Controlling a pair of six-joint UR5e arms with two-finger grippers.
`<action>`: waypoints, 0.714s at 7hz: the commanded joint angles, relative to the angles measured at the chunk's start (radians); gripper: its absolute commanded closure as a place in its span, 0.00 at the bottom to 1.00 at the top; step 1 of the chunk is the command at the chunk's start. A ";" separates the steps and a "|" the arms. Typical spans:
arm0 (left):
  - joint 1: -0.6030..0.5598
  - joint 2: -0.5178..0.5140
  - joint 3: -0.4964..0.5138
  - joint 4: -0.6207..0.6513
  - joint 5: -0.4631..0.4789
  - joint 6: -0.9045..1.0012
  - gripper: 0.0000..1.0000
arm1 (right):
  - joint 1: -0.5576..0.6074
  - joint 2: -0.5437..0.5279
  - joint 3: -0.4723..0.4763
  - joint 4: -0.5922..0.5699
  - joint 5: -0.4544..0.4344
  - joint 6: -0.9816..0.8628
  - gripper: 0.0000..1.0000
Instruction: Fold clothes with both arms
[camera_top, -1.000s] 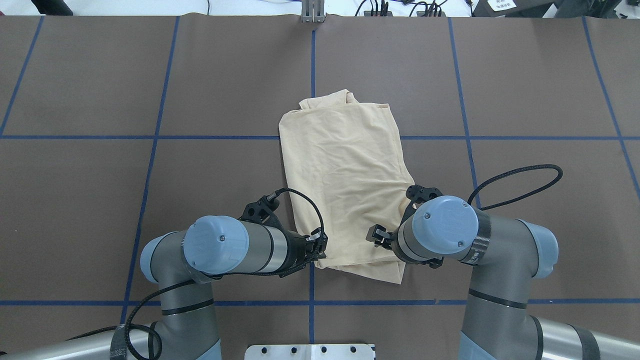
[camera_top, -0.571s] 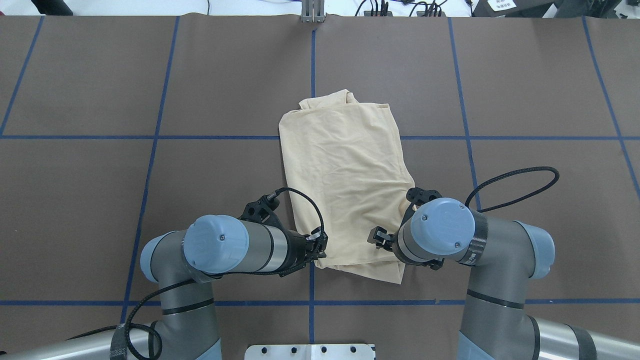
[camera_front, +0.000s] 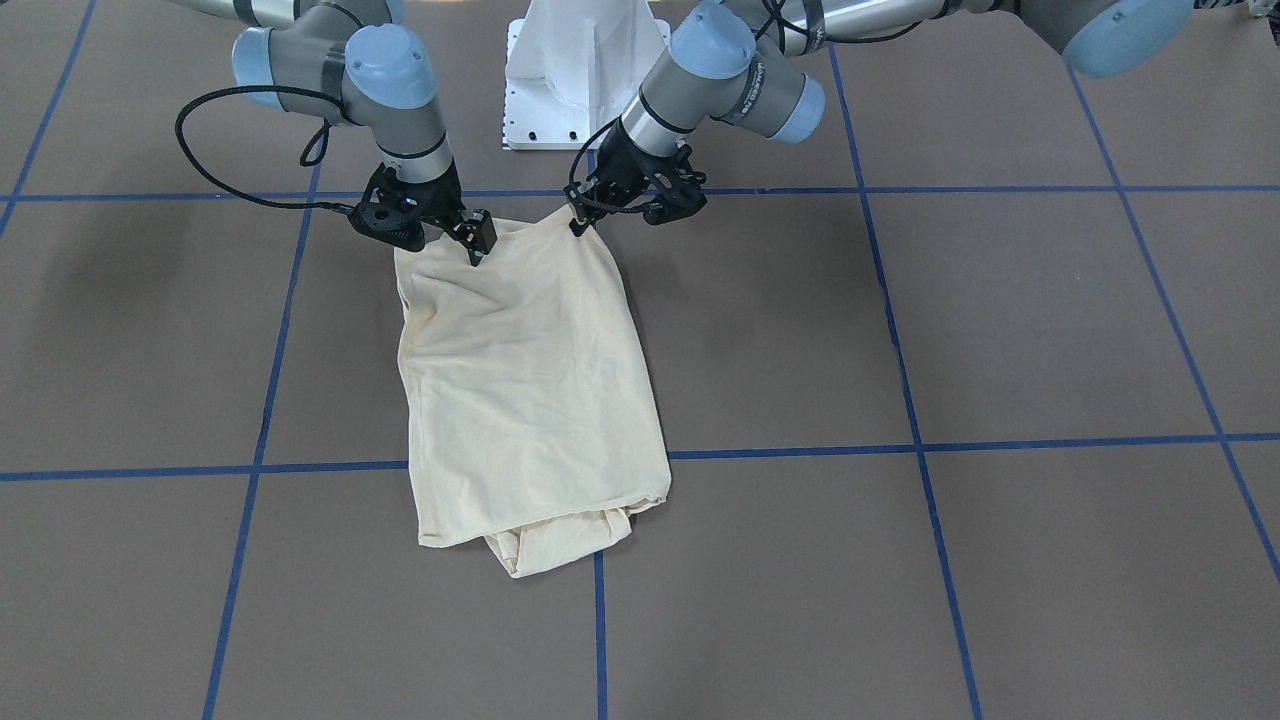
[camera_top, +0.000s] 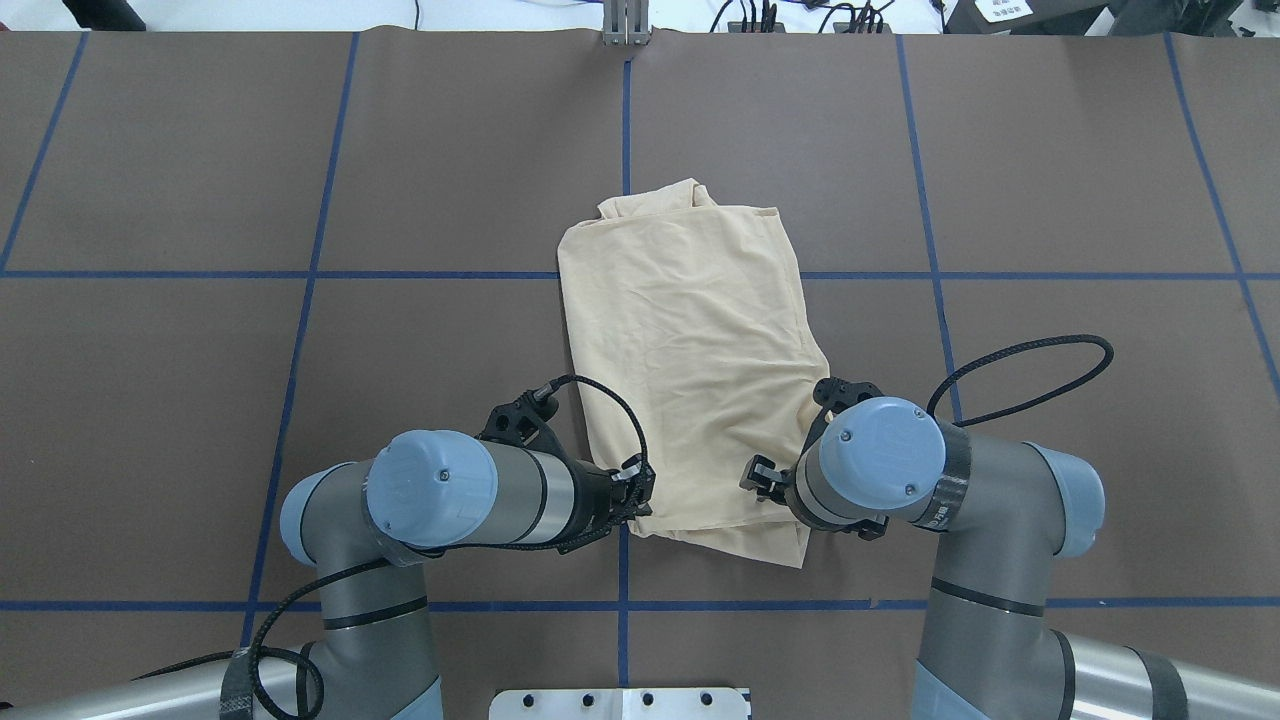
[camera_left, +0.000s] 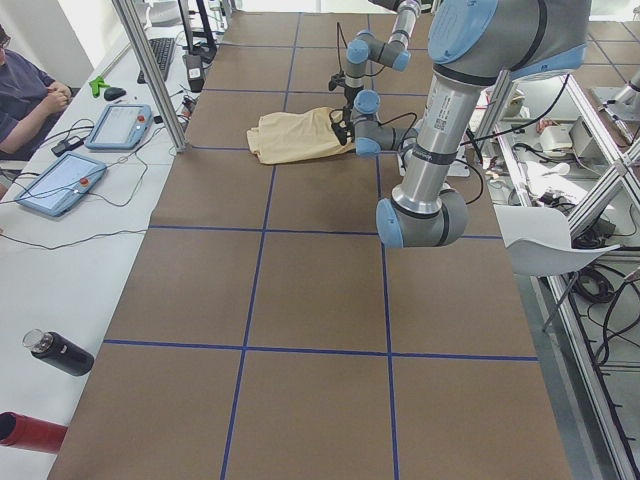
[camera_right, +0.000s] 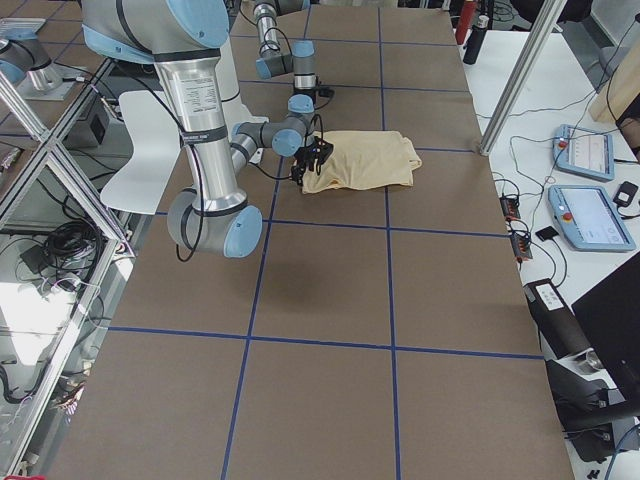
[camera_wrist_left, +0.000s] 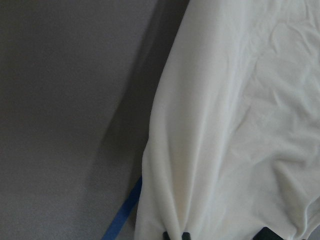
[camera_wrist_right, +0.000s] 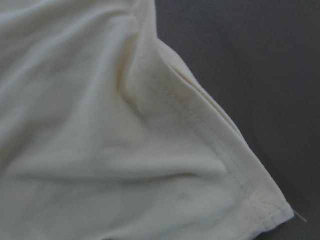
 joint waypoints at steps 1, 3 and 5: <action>-0.001 0.001 0.000 0.000 0.000 0.000 1.00 | 0.001 -0.002 0.003 -0.003 0.003 0.000 0.31; -0.002 0.001 0.000 0.000 0.000 0.000 1.00 | 0.002 -0.002 0.004 -0.003 0.003 0.000 0.87; -0.008 0.001 0.000 0.000 0.000 0.005 1.00 | 0.002 0.001 0.010 -0.003 0.002 0.000 1.00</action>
